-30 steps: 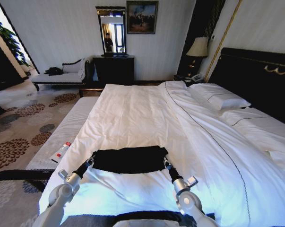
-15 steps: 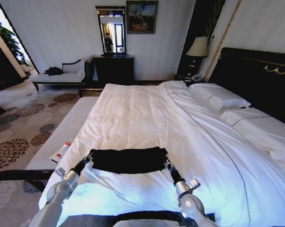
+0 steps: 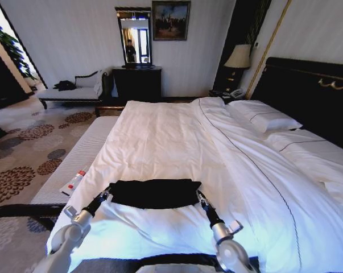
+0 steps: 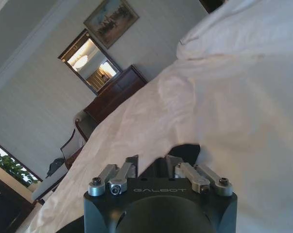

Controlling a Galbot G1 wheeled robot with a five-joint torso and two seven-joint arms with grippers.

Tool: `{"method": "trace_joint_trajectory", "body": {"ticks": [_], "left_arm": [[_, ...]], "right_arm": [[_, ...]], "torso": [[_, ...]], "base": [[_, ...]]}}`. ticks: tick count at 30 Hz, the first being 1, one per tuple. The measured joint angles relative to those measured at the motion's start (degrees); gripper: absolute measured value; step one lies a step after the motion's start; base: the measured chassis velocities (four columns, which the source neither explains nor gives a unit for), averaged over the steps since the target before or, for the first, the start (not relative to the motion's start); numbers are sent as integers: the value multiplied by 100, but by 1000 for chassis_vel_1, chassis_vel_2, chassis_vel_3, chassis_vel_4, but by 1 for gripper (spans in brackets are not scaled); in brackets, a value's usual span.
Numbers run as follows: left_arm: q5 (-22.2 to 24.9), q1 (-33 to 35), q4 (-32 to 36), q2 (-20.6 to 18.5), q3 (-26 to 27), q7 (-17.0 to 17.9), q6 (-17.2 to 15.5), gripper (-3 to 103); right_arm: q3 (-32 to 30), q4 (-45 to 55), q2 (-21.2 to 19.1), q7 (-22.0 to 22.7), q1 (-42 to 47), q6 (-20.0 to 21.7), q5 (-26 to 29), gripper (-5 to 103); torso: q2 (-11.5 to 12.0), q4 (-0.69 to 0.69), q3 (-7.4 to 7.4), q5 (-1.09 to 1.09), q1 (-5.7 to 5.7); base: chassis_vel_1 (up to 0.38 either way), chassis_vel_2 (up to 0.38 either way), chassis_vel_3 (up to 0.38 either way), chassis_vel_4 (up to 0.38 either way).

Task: Fold the clothes on the bed.

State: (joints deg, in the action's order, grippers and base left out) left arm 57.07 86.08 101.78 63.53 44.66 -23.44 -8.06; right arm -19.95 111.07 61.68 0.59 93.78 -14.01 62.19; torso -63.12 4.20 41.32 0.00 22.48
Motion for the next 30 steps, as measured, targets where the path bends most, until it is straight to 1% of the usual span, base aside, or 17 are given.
{"method": "trace_joint_trajectory", "body": {"ticks": [1,3,4,5,6,7,8,9,10,11,13,14,16,17,18,22,30], "left_arm": [[21,80,303,-16,146,43,14,34],[79,112,557,-40,253,101,19,38],[157,110,757,-62,319,184,8,44],[221,70,922,-87,351,285,-36,44],[247,-56,1096,-132,344,567,-155,49],[247,-56,1096,-132,344,567,-155,49],[216,-177,1157,-172,293,790,-254,55],[172,-282,1189,-204,231,966,-340,60],[36,-609,1194,-291,-1,1476,-652,66],[-58,-817,1147,-336,-222,1747,-848,66],[-372,-1081,984,-385,-742,2039,-1135,77],[-372,-1081,984,-385,-742,2039,-1135,77],[-932,-1070,794,-391,-1203,2111,-1226,87],[-1248,-973,710,-386,-1344,2114,-1227,93],[-1248,-973,710,-386,-1344,2114,-1227,93],[-2370,-322,436,-348,-1521,1949,-922,99],[-2780,236,405,-268,-1193,1880,-584,100]], "right_arm": [[-66,150,-63,90,51,0,12,42],[-130,293,-113,169,40,17,89,42],[-172,421,-163,257,-31,78,192,48],[-187,505,-206,337,-117,139,276,52],[-178,596,-276,497,-291,262,374,58],[-178,596,-276,497,-291,262,374,58],[-141,609,-327,626,-423,348,408,63],[-81,611,-369,729,-540,418,421,63],[75,533,-437,908,-783,556,435,69],[185,423,-471,984,-933,630,437,74],[394,148,-504,1056,-1183,739,439,85],[394,148,-504,1056,-1183,739,439,85],[517,-69,-504,1068,-1328,784,428,95],[547,-139,-501,1068,-1343,790,415,95],[547,-139,-501,1068,-1343,790,415,95],[571,-269,-488,1041,-1249,794,330,100],[430,-240,-462,1181,-1078,730,320,100]], "torso": [[0,1,0,0,0],[0,1,0,1,0],[0,1,0,1,-1],[0,0,0,1,-1],[0,-1,0,1,-1],[0,-1,0,1,-1],[0,-1,0,1,-1],[0,-1,0,1,-1],[0,-1,0,1,-1],[0,1,0,1,0],[1,4,1,0,1],[1,4,1,0,1],[2,3,2,0,2],[1,2,2,1,2],[1,2,2,1,2],[1,-1,1,0,0],[1,0,0,0,0]], "base": [[0,0,0,0],[0,0,0,0],[0,0,0,0],[0,0,0,0],[0,0,0,0],[0,0,0,0],[0,0,0,0],[0,0,0,0],[0,0,0,0],[0,0,0,0],[0,0,0,0],[0,0,0,0],[0,0,0,0],[0,0,0,0],[0,0,0,0],[0,0,0,0],[0,0,0,0]]}}
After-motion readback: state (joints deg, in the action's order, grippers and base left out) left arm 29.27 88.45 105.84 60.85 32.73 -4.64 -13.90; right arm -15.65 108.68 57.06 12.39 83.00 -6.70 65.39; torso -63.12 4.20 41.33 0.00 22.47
